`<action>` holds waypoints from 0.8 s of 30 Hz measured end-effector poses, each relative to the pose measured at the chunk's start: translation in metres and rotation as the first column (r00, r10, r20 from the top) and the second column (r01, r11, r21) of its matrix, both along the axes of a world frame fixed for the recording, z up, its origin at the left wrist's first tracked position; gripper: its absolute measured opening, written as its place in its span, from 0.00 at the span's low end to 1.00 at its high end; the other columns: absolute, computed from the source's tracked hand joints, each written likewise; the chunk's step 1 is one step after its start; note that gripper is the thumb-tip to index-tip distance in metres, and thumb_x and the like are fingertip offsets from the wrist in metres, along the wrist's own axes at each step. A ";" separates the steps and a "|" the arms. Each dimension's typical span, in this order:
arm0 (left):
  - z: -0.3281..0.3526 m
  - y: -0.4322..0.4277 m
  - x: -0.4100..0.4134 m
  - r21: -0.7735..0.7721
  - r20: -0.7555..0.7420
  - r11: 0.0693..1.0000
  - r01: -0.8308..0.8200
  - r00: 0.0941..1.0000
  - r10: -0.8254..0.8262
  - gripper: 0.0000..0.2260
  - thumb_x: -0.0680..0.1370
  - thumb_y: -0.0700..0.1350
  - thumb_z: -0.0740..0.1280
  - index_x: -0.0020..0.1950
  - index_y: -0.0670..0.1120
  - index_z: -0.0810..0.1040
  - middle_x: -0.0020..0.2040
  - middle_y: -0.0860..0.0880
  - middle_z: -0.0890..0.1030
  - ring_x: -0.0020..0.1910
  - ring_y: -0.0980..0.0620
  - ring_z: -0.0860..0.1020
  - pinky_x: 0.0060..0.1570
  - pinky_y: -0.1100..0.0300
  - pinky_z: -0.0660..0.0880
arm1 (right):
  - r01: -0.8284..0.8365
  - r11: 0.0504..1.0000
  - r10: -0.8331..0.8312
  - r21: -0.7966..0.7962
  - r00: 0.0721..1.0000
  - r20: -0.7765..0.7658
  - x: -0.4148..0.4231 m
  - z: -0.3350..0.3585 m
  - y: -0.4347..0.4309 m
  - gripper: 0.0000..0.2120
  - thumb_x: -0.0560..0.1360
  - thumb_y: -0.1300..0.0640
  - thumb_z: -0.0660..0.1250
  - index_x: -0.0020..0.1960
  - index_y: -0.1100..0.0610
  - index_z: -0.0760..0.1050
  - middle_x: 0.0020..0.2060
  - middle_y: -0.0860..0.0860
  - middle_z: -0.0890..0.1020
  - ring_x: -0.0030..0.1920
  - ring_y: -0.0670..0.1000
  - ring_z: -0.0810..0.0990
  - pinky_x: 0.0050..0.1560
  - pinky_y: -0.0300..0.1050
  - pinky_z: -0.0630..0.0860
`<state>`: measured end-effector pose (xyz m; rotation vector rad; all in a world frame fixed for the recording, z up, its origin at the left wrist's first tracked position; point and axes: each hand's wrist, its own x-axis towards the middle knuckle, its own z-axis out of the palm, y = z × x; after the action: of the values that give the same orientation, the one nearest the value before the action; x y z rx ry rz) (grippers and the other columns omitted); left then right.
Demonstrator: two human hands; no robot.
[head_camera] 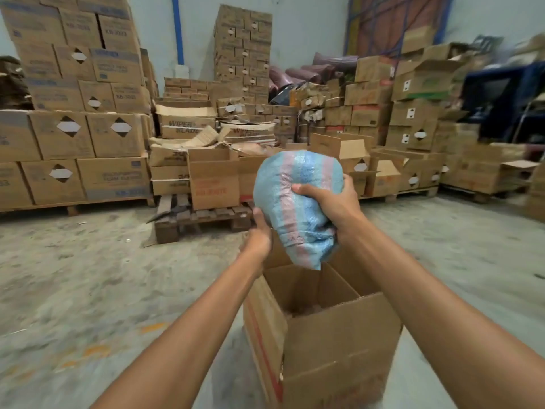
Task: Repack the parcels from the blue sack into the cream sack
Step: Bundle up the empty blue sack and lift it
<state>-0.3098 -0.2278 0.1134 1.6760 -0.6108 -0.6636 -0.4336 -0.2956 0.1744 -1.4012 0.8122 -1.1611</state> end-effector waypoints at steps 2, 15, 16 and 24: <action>-0.041 -0.016 -0.001 0.293 0.273 0.942 -0.166 0.958 0.084 0.39 0.78 0.70 0.41 0.77 0.44 0.62 0.74 0.40 0.67 0.74 0.39 0.63 0.72 0.42 0.57 | 0.063 0.998 -0.066 -0.030 0.989 -0.135 -0.006 -0.017 -0.031 0.49 0.47 0.42 0.84 0.63 0.44 0.65 0.53 0.45 0.79 0.52 0.52 0.82 0.53 0.56 0.82; -0.090 -0.015 -0.017 0.350 0.351 0.924 -0.153 0.936 0.022 0.15 0.77 0.36 0.62 0.62 0.37 0.66 0.62 0.33 0.75 0.61 0.34 0.74 0.58 0.47 0.71 | -0.327 0.944 0.096 0.037 0.166 -0.981 0.059 -0.169 -0.107 0.52 0.55 0.36 0.79 0.72 0.47 0.60 0.63 0.54 0.76 0.59 0.58 0.78 0.52 0.47 0.76; -0.091 -0.014 -0.016 0.341 0.353 0.926 -0.160 0.935 0.032 0.13 0.77 0.36 0.61 0.61 0.37 0.66 0.61 0.33 0.75 0.60 0.34 0.74 0.57 0.47 0.71 | -0.327 0.943 0.112 0.064 0.133 -0.985 0.066 -0.183 -0.109 0.51 0.56 0.36 0.79 0.73 0.48 0.59 0.64 0.55 0.75 0.57 0.58 0.78 0.49 0.45 0.76; -0.101 -0.026 -0.015 0.344 0.416 0.920 -0.187 0.909 0.029 0.14 0.78 0.39 0.59 0.63 0.38 0.65 0.57 0.36 0.78 0.59 0.35 0.75 0.54 0.48 0.71 | -0.237 0.871 0.412 0.431 -0.129 -0.902 0.096 -0.239 -0.133 0.53 0.58 0.41 0.72 0.76 0.52 0.50 0.61 0.58 0.73 0.42 0.56 0.80 0.31 0.52 0.80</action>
<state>-0.3246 -0.2543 0.0126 2.2247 -0.7010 -0.3623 -0.3374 -0.4290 -0.0646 -2.1171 1.3324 0.6809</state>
